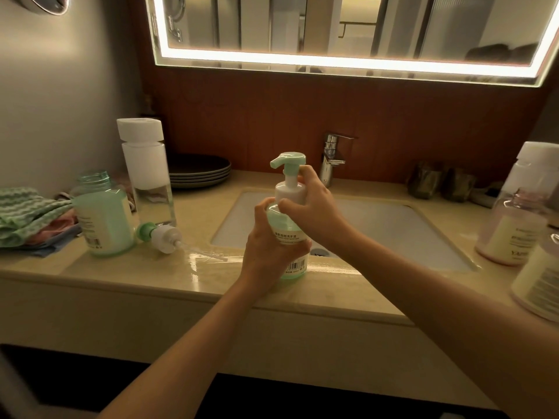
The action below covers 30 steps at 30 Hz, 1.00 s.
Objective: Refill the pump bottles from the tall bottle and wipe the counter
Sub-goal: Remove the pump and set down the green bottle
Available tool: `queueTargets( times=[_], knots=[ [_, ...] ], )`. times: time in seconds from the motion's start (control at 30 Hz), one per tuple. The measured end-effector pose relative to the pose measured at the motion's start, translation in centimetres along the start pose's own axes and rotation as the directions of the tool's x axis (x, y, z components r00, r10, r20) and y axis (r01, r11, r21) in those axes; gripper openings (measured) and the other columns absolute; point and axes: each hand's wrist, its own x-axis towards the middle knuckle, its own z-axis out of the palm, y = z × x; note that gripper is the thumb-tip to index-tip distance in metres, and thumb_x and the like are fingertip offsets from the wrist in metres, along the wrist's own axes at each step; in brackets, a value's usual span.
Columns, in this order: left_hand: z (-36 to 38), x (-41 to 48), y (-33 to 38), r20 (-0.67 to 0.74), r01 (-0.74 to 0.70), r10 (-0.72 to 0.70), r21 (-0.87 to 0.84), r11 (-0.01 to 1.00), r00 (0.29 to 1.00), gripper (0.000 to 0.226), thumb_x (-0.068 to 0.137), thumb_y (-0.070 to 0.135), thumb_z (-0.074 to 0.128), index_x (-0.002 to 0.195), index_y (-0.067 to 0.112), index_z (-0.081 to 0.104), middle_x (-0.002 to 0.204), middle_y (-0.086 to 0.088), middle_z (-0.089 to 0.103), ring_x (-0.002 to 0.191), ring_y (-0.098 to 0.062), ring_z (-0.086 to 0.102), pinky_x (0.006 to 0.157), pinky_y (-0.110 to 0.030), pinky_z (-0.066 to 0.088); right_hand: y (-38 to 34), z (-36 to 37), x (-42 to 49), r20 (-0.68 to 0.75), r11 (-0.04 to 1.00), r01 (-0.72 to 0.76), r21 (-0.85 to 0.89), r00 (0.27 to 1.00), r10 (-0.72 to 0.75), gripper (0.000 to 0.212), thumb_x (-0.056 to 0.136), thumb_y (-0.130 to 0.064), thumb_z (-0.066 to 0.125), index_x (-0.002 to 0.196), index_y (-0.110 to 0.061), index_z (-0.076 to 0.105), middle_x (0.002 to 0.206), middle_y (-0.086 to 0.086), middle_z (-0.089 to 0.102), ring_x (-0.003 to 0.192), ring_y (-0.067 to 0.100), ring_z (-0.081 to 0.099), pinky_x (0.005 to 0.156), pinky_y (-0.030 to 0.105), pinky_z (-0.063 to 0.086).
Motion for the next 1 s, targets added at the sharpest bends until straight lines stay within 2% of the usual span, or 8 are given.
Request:
queueTargets(
  times=[0.2,0.33,0.4,0.47,0.6,0.67,0.87,1.0],
  knots=[
    [0.1,0.08,0.1,-0.004,-0.01,0.01,0.016,1.0,1.0,0.083,0.064,0.02,0.08,0.126,0.023,0.025,0.11,0.006,0.055,0.097,-0.011,0.058,0.083,-0.026,0.049,0.33,0.06,0.37,-0.095,0.989,-0.014,-0.15,0.995,0.0,0.064,0.074,-0.038,0.072,0.124,-0.014,0.041,0.12,0.005,0.041,0.109,0.018,0.046,0.091,0.031,0.046],
    [0.02,0.03,0.0,-0.004,-0.016,0.016,0.009,1.0,1.0,0.08,0.064,0.019,0.08,0.119,0.034,0.024,0.106,0.008,0.055,0.092,-0.009,0.058,0.072,-0.012,0.043,0.19,-0.11,0.24,-0.108,0.993,0.001,-0.114,0.994,-0.013,0.055,0.076,-0.022,0.071,0.122,-0.013,0.043,0.115,0.004,0.048,0.104,0.018,0.05,0.084,0.027,0.046],
    [-0.05,0.01,-0.09,-0.004,-0.008,0.008,-0.007,1.0,1.0,0.079,0.063,0.018,0.08,0.12,0.032,0.026,0.103,0.008,0.057,0.089,-0.008,0.059,0.071,-0.014,0.045,-0.03,-0.03,0.03,-0.051,1.0,-0.004,-0.013,0.999,0.003,0.05,0.079,-0.012,0.065,0.123,-0.013,0.042,0.112,0.005,0.052,0.098,0.017,0.053,0.077,0.022,0.045],
    [-0.06,-0.02,-0.07,-0.003,-0.004,0.004,-0.013,1.0,1.0,0.08,0.063,0.017,0.079,0.122,0.029,0.027,0.101,0.008,0.058,0.089,-0.01,0.06,0.074,-0.019,0.047,-0.1,0.09,-0.06,0.003,0.998,-0.015,0.058,1.0,0.015,0.049,0.08,-0.009,0.06,0.126,-0.015,0.042,0.107,0.005,0.055,0.094,0.018,0.056,0.078,0.026,0.046],
    [-0.01,-0.09,0.15,-0.003,-0.019,0.019,-0.002,1.0,1.0,0.081,0.064,0.02,0.08,0.123,0.029,0.025,0.107,0.007,0.058,0.092,-0.008,0.059,0.076,-0.017,0.047,0.37,0.15,0.23,-0.077,1.0,-0.017,-0.02,0.997,0.015,0.063,0.077,-0.032,0.071,0.129,-0.017,0.04,0.121,0.005,0.048,0.107,0.018,0.052,0.09,0.033,0.047],
    [0.01,-0.06,0.19,-0.002,-0.017,0.017,0.007,1.0,1.0,0.083,0.065,0.02,0.081,0.127,0.024,0.025,0.111,0.005,0.057,0.093,-0.007,0.058,0.075,-0.012,0.043,0.41,0.06,0.28,-0.145,0.992,-0.013,-0.129,0.989,-0.006,0.063,0.073,-0.04,0.073,0.122,-0.014,0.043,0.115,0.002,0.045,0.104,0.016,0.05,0.088,0.03,0.047],
    [-0.07,-0.01,0.01,0.002,-0.007,0.007,-0.001,1.0,1.0,0.082,0.063,0.018,0.081,0.125,0.026,0.026,0.107,0.005,0.058,0.093,-0.011,0.059,0.076,-0.018,0.047,-0.11,0.12,-0.1,-0.085,1.0,0.005,-0.031,0.996,-0.007,0.04,0.081,-0.017,0.063,0.117,-0.01,0.048,0.107,0.003,0.055,0.094,0.014,0.053,0.076,0.02,0.046],
    [-0.03,0.02,-0.04,0.007,-0.002,0.002,-0.007,1.0,1.0,0.081,0.063,0.019,0.081,0.121,0.03,0.026,0.108,0.006,0.058,0.094,-0.009,0.059,0.073,-0.012,0.043,-0.15,0.03,-0.35,-0.048,1.0,0.023,0.007,0.999,-0.023,0.04,0.083,-0.014,0.061,0.12,-0.011,0.046,0.109,0.005,0.054,0.094,0.015,0.054,0.072,0.017,0.044]
  ],
)
